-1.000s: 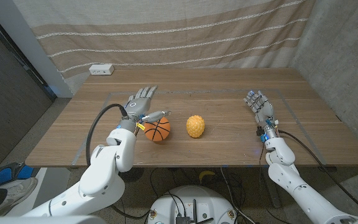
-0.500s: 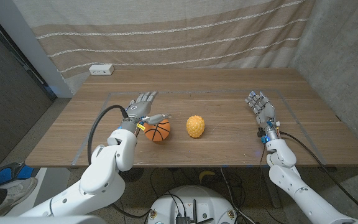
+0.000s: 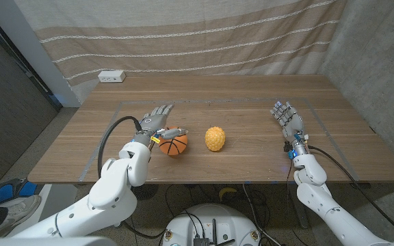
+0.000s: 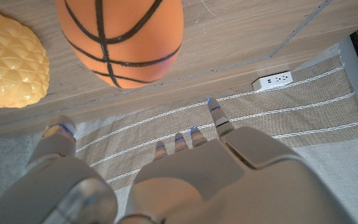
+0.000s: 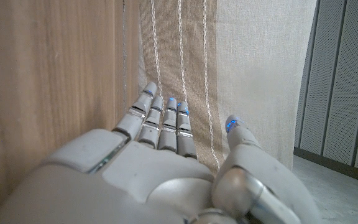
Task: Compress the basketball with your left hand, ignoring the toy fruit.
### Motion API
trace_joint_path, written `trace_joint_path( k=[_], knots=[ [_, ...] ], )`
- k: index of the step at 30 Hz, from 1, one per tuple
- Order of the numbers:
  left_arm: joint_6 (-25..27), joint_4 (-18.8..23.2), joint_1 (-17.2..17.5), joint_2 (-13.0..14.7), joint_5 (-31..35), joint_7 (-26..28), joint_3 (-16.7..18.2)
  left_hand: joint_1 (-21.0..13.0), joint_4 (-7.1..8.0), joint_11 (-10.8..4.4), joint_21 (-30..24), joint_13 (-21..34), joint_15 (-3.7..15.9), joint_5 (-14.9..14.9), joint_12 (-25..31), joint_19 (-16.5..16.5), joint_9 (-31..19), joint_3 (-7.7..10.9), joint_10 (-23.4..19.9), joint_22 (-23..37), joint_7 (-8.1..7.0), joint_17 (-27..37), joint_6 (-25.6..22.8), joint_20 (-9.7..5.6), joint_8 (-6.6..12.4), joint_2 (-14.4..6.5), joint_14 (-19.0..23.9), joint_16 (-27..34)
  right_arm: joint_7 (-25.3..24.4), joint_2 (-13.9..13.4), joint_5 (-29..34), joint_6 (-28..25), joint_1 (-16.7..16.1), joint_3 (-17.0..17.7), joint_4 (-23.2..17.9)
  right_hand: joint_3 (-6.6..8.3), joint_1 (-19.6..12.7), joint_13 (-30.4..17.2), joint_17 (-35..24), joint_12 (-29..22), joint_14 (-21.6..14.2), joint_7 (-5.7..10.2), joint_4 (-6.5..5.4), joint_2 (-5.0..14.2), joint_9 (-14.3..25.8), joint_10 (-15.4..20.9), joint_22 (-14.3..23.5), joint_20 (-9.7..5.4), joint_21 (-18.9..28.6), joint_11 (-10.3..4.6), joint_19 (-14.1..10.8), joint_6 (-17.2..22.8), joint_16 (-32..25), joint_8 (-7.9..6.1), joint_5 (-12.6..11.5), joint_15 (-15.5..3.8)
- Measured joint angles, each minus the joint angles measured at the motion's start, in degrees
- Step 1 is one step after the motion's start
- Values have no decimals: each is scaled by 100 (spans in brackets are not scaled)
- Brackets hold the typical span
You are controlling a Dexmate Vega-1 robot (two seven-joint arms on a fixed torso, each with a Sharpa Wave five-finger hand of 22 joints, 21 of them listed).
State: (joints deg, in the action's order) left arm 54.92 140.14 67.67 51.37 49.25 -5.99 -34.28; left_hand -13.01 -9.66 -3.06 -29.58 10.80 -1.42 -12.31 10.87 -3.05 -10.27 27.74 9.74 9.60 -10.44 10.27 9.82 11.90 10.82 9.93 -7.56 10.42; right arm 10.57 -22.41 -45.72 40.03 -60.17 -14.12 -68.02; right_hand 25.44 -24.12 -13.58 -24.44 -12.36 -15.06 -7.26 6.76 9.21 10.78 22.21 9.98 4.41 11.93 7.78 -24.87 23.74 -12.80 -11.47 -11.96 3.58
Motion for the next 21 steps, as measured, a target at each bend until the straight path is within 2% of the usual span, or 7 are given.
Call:
trace_joint_path(
  k=[21],
  knots=[
    [226,-122,-366,186,-125,-189,-407,-175,-9,0,43,-1,22,-31,39,150,0,-39,0,0,0,-15,0,-9,22,-69,84,44,-10,13,18,115,-22,7,23,-21,0,0,27,0,-21,-21,20,0,0,31,0,20,0,31,-20,20,0,0,0,22]
  ],
)
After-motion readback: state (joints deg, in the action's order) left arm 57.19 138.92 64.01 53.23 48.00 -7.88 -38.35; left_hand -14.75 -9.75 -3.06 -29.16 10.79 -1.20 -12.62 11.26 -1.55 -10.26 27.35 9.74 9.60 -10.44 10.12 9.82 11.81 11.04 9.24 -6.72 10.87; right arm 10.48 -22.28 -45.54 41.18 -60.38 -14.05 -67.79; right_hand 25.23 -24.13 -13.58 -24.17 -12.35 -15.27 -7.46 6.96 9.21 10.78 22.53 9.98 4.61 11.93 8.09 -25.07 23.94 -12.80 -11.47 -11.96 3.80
